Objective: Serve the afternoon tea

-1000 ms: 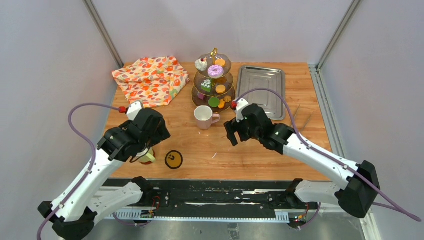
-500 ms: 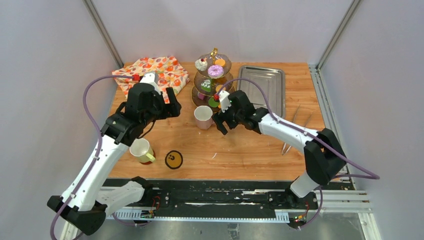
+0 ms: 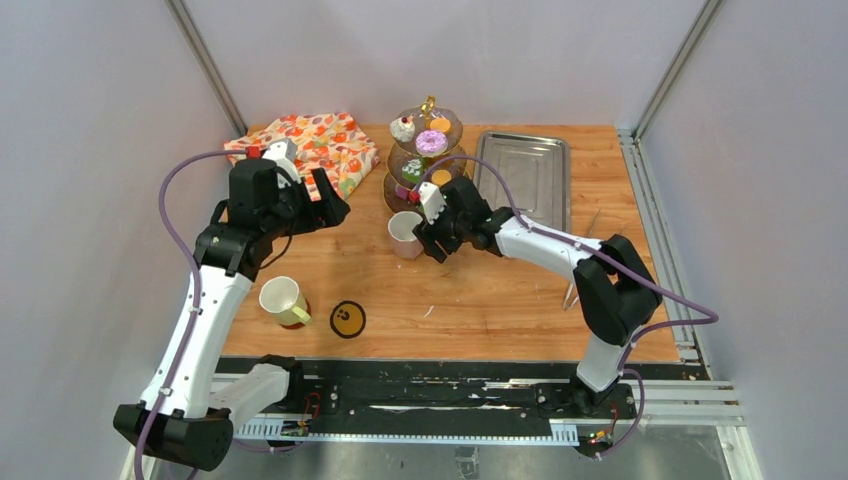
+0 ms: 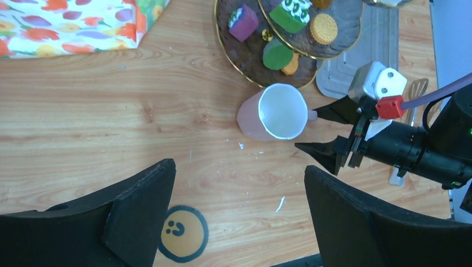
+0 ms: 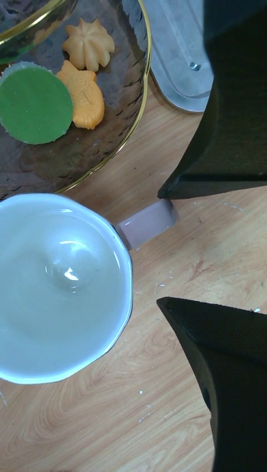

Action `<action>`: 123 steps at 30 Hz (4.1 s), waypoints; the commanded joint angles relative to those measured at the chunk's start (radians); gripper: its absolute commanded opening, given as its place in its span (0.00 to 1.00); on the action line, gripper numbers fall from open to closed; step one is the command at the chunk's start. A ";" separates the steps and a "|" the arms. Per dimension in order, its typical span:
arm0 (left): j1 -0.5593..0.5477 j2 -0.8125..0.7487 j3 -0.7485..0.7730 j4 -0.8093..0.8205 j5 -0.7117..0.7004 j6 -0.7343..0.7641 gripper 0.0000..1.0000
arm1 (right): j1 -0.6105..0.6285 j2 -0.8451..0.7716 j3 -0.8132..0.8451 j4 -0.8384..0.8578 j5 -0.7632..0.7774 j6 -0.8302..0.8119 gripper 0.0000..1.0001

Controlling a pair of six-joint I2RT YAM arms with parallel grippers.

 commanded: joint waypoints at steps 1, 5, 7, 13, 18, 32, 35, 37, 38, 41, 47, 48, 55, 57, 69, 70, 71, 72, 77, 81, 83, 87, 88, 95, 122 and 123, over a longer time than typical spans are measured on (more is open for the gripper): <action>0.011 -0.007 -0.040 0.029 0.063 0.004 0.90 | -0.006 0.005 0.007 -0.007 -0.032 -0.046 0.61; 0.015 -0.013 -0.060 0.034 0.059 -0.004 0.90 | -0.002 0.018 0.016 -0.023 -0.051 -0.045 0.50; 0.016 -0.017 -0.067 0.038 0.058 -0.013 0.90 | 0.006 0.023 0.020 -0.029 -0.056 -0.043 0.47; 0.018 -0.032 -0.059 0.027 0.050 -0.021 0.90 | 0.057 0.065 0.061 -0.053 0.029 -0.043 0.43; 0.019 -0.037 -0.040 -0.001 0.036 -0.006 0.90 | 0.068 0.101 0.125 -0.104 0.107 -0.031 0.20; 0.184 0.018 0.015 -0.125 0.028 0.005 0.91 | 0.242 -0.091 0.094 -0.157 0.221 0.139 0.01; 0.284 0.049 0.042 -0.211 0.008 0.011 0.91 | 0.325 -0.088 0.106 -0.158 0.271 0.224 0.01; 0.340 0.050 0.029 -0.222 0.029 -0.003 0.91 | 0.379 -0.078 0.104 -0.131 0.284 0.262 0.01; 0.354 0.045 0.017 -0.218 0.037 -0.015 0.91 | 0.405 -0.072 0.104 -0.113 0.298 0.276 0.01; 0.370 0.024 -0.012 -0.205 0.047 -0.034 0.91 | 0.472 -0.047 0.105 -0.061 0.326 0.283 0.01; 0.387 -0.002 -0.025 -0.201 0.031 -0.046 0.91 | 0.532 -0.008 0.098 0.022 0.292 0.261 0.01; 0.388 -0.002 -0.027 -0.195 0.040 -0.047 0.91 | 0.537 0.005 0.110 0.015 0.292 0.258 0.01; 0.388 -0.007 -0.041 -0.193 0.062 -0.050 0.91 | 0.560 0.069 0.155 -0.026 0.272 0.253 0.01; 0.388 -0.009 -0.039 -0.192 0.066 -0.052 0.91 | 0.562 0.082 0.149 -0.025 0.267 0.256 0.01; 0.391 -0.013 -0.054 -0.186 0.074 -0.054 0.91 | 0.599 0.116 0.169 -0.029 0.282 0.210 0.01; 0.391 -0.015 -0.055 -0.186 0.075 -0.054 0.91 | 0.600 0.123 0.176 -0.031 0.284 0.208 0.01; 0.391 -0.015 -0.056 -0.186 0.075 -0.054 0.91 | 0.602 0.129 0.187 -0.034 0.287 0.206 0.01; 0.391 -0.015 -0.057 -0.185 0.075 -0.055 0.91 | 0.602 0.137 0.194 -0.036 0.290 0.205 0.00; 0.392 -0.012 -0.055 -0.187 0.072 -0.050 0.91 | 0.602 0.160 0.221 -0.060 0.299 0.211 0.01; 0.391 -0.009 -0.056 -0.186 0.073 -0.050 0.91 | 0.602 0.157 0.216 -0.061 0.313 0.212 0.03; 0.392 -0.007 -0.057 -0.187 0.075 -0.050 0.91 | 0.602 0.153 0.212 -0.060 0.311 0.213 0.13; 0.392 -0.009 -0.054 -0.185 0.081 -0.051 0.91 | 0.604 0.127 0.192 -0.054 0.313 0.215 0.44; 0.391 -0.010 -0.054 -0.186 0.079 -0.051 0.91 | 0.604 0.116 0.186 -0.054 0.310 0.216 0.48; 0.391 -0.008 -0.056 -0.189 0.085 -0.059 0.92 | 0.602 -0.034 0.109 -0.068 0.345 0.224 0.69; -0.302 -0.025 0.164 0.039 -0.345 0.093 0.98 | -0.168 -0.706 0.151 -0.578 0.750 0.446 0.84; -0.306 -0.043 0.145 0.069 -0.340 0.101 0.98 | -0.168 -0.725 0.147 -0.578 0.751 0.443 0.84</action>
